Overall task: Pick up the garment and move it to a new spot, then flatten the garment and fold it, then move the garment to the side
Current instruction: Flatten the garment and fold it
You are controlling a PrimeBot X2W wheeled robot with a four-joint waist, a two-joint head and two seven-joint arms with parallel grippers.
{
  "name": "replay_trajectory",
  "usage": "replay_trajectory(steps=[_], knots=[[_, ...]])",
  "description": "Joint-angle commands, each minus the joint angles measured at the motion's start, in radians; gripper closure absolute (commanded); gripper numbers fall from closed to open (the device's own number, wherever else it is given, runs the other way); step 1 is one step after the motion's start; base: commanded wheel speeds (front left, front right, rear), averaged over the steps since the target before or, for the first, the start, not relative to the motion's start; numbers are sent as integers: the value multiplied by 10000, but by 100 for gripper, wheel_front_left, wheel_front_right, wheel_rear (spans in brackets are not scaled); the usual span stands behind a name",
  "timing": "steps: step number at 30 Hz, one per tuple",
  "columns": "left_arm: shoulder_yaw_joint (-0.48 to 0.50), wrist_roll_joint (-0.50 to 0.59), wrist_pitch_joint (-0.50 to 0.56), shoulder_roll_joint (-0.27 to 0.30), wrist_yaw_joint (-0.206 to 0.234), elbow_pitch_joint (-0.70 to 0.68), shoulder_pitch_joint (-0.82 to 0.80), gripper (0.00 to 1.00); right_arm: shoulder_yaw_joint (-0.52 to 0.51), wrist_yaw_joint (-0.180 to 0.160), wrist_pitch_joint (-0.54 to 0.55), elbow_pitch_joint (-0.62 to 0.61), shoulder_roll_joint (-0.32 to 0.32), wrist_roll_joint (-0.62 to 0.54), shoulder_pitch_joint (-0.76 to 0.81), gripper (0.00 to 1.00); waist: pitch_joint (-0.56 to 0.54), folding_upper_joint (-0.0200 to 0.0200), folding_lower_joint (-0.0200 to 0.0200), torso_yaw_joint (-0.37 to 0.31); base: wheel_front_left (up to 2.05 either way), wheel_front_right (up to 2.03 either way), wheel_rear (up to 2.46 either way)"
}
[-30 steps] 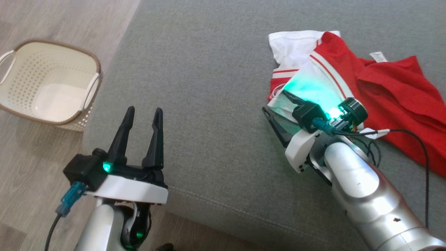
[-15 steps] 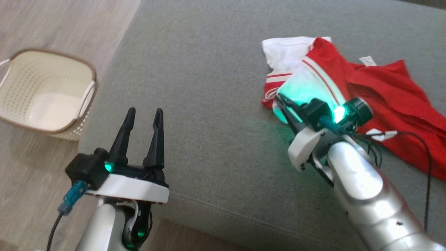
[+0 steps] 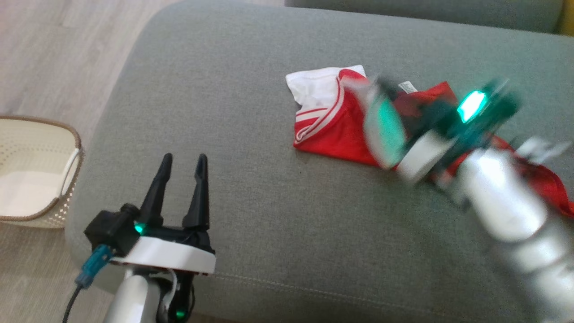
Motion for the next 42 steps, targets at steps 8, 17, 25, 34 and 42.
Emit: replay_trajectory(steps=[8,17,25,34,42], knots=[[-239,-312,-53,47,-56,-370,-753,0,453,-4,690,542,-2275,776,-4444,100,1135,0,1,459,0,0,0],[-655,-699,-53,47,-59,-393,-1230,0,-807,-4,280,3200,-2959,-480,-7649,100,2346,0,1,1186,0,0,0],[-866,-803,-53,47,13,-383,-1449,0,-1498,-4,-351,4399,-2047,-1389,-8072,100,2615,0,1,1314,0,0,0],[-571,-518,-53,47,20,-271,-1404,0,-625,-4,-609,3886,-1039,-906,-7556,100,2004,0,1,708,0,0,0],[-112,-214,-53,47,0,-163,-1078,0,1300,-4,-433,1497,-102,834,-5802,100,782,0,1,-39,0,0,0]])
